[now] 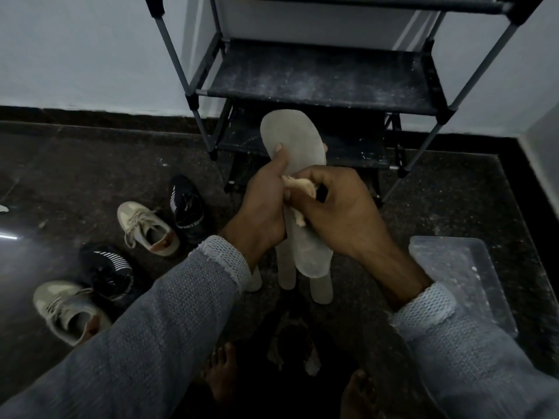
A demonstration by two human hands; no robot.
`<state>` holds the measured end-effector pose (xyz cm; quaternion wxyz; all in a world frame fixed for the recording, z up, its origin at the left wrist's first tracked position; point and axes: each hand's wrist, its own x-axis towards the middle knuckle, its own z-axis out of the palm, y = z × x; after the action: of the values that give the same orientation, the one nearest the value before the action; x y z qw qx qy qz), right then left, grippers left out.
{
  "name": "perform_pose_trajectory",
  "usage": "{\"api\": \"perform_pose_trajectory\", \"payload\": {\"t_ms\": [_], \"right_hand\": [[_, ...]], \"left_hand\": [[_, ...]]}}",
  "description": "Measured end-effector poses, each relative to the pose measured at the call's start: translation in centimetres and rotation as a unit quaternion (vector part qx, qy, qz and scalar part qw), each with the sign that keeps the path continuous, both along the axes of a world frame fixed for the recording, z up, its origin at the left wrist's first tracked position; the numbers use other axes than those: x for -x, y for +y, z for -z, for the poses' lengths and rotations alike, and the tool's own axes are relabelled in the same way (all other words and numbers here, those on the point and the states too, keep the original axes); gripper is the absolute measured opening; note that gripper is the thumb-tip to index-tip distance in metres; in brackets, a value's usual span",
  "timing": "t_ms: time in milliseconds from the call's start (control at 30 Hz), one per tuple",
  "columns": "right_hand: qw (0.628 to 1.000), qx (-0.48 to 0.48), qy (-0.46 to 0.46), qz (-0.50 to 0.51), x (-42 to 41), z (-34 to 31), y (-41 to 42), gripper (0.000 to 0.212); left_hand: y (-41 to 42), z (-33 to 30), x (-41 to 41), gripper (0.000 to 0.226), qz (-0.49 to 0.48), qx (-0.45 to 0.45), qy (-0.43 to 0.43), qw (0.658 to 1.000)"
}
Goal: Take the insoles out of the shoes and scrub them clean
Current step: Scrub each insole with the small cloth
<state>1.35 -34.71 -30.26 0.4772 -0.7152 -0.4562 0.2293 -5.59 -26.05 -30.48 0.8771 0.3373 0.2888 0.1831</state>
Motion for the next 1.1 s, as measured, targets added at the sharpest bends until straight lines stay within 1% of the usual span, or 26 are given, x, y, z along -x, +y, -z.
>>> {"api": "perform_pose_trajectory", "payload": {"t_ms": [33, 67, 133, 200, 267, 367, 400, 433, 567, 633, 667, 733, 800, 833, 867, 933, 1000, 1067, 1100], "right_hand": [[1.000, 0.003, -0.007, -0.002, -0.1, 0.0, 0.1, 0.013], [1.000, 0.002, -0.023, 0.021, -0.5, 0.2, 0.1, 0.013], [0.993, -0.008, -0.064, 0.099, -1.7, 0.7, -0.1, 0.017], [0.987, -0.018, -0.074, 0.145, -2.5, 1.1, -0.3, 0.021], [0.991, -0.020, -0.050, 0.121, -2.2, 1.0, -0.2, 0.018], [1.000, -0.005, -0.009, 0.008, -0.5, 0.2, 0.0, 0.013], [1.000, -0.003, -0.010, -0.005, -0.3, 0.1, 0.1, 0.013], [1.000, -0.002, -0.021, 0.007, -0.4, 0.2, 0.2, 0.012], [0.990, -0.016, -0.052, 0.131, -2.4, 1.2, 0.0, 0.013], [0.990, -0.021, -0.042, 0.133, -2.7, 1.4, -0.2, 0.011], [0.993, -0.021, -0.033, 0.110, -2.5, 1.3, -0.2, 0.009], [1.000, -0.006, -0.017, 0.023, -1.7, 0.8, -0.1, 0.005], [0.999, 0.007, -0.023, -0.049, -1.1, 0.4, 0.0, 0.007], [0.998, 0.010, -0.028, -0.050, -1.1, 0.4, 0.0, 0.009], [0.999, 0.009, -0.032, -0.025, -1.3, 0.5, 0.1, 0.010], [0.997, -0.011, -0.046, 0.065, -2.1, 1.0, 0.1, 0.015], [0.990, -0.038, -0.057, 0.125, -2.7, 1.4, -0.2, 0.019], [0.991, -0.040, -0.058, 0.115, -2.8, 1.4, -0.3, 0.017], [0.994, -0.029, -0.058, 0.082, -2.5, 1.2, -0.3, 0.013]], "left_hand": [[0.0, 0.1, 0.0, 0.059, 0.000, 0.002, 0.000, 1.000], [-0.1, 0.0, 0.0, 0.061, 0.008, 0.003, -0.001, 1.000], [-0.4, 0.0, -0.1, 0.065, 0.026, 0.011, -0.005, 1.000], [-0.5, 0.2, -0.3, 0.065, 0.028, 0.020, -0.008, 0.999], [-0.4, 0.2, -0.4, 0.065, 0.031, 0.017, -0.013, 0.999], [-0.1, 0.2, -0.3, 0.061, 0.008, 0.015, -0.011, 1.000], [0.0, 0.3, -0.2, 0.060, 0.002, 0.016, -0.012, 1.000], [0.0, 0.4, -0.2, 0.062, 0.005, 0.020, -0.015, 1.000], [-0.2, 0.4, -0.3, 0.067, 0.032, 0.035, -0.023, 0.999], [-0.1, 0.5, -0.3, 0.067, 0.031, 0.033, -0.025, 0.999], [0.0, 0.5, -0.3, 0.066, 0.027, 0.028, -0.022, 0.999], [0.3, 0.7, -0.2, 0.063, 0.020, 0.012, -0.015, 1.000], [0.5, 0.9, -0.1, 0.061, 0.008, -0.001, -0.007, 1.000], [0.5, 0.9, 0.0, 0.061, 0.008, -0.001, -0.008, 1.000], [0.4, 0.7, 0.0, 0.062, 0.016, 0.001, -0.013, 1.000], [0.1, 0.5, -0.1, 0.065, 0.033, 0.010, -0.024, 0.999], [-0.1, 0.7, -0.3, 0.065, 0.036, 0.018, -0.026, 0.999], [0.0, 0.8, -0.3, 0.065, 0.035, 0.015, -0.018, 0.999], [0.1, 0.8, -0.3, 0.065, 0.033, 0.013, -0.016, 0.999]]}}
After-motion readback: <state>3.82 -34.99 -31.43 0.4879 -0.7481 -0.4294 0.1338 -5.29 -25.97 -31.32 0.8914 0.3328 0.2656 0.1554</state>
